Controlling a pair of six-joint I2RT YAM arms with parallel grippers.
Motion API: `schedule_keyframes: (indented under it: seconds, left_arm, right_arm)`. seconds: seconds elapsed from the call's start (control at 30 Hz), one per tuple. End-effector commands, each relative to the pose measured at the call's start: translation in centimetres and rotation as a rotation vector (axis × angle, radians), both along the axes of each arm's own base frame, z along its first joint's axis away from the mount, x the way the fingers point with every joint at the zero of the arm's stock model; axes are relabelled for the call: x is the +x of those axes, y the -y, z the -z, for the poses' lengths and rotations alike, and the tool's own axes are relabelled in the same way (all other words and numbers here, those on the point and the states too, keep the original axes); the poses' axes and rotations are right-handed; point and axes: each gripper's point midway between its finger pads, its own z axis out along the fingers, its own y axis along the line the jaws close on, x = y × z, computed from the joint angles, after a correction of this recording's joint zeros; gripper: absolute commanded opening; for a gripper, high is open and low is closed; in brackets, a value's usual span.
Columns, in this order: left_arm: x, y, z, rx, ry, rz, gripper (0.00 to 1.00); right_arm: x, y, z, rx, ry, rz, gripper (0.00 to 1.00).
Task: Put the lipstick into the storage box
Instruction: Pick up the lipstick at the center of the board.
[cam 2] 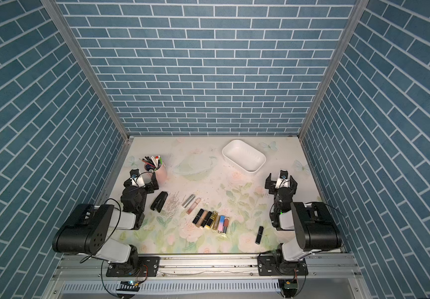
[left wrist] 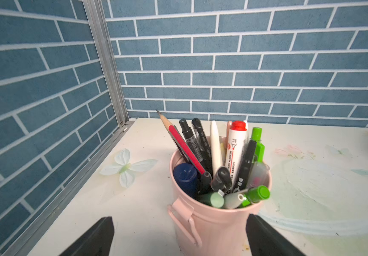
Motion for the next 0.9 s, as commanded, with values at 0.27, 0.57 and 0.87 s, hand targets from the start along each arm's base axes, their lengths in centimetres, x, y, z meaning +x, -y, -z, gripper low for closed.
schedule_keyframes:
  seconds: [0.27,0.57,0.87]
  left_arm:
    - [0.07,-0.07,-0.45,-0.005,0.02,0.001,1.0]
    - [0.08,-0.1,-0.47,-0.005,0.021,0.0,1.0]
    - [0.55,-0.03,-0.59,-0.004,0.004,0.002,1.0]
  right_arm:
    - [0.0,0.14,-0.45,0.008,0.023,0.011,1.0]
    - [-0.03,0.16,-0.38,0.008,0.021,0.012,1.0]
    - [-0.3,0.45,-1.06,0.016,0.036,0.03,0.97]
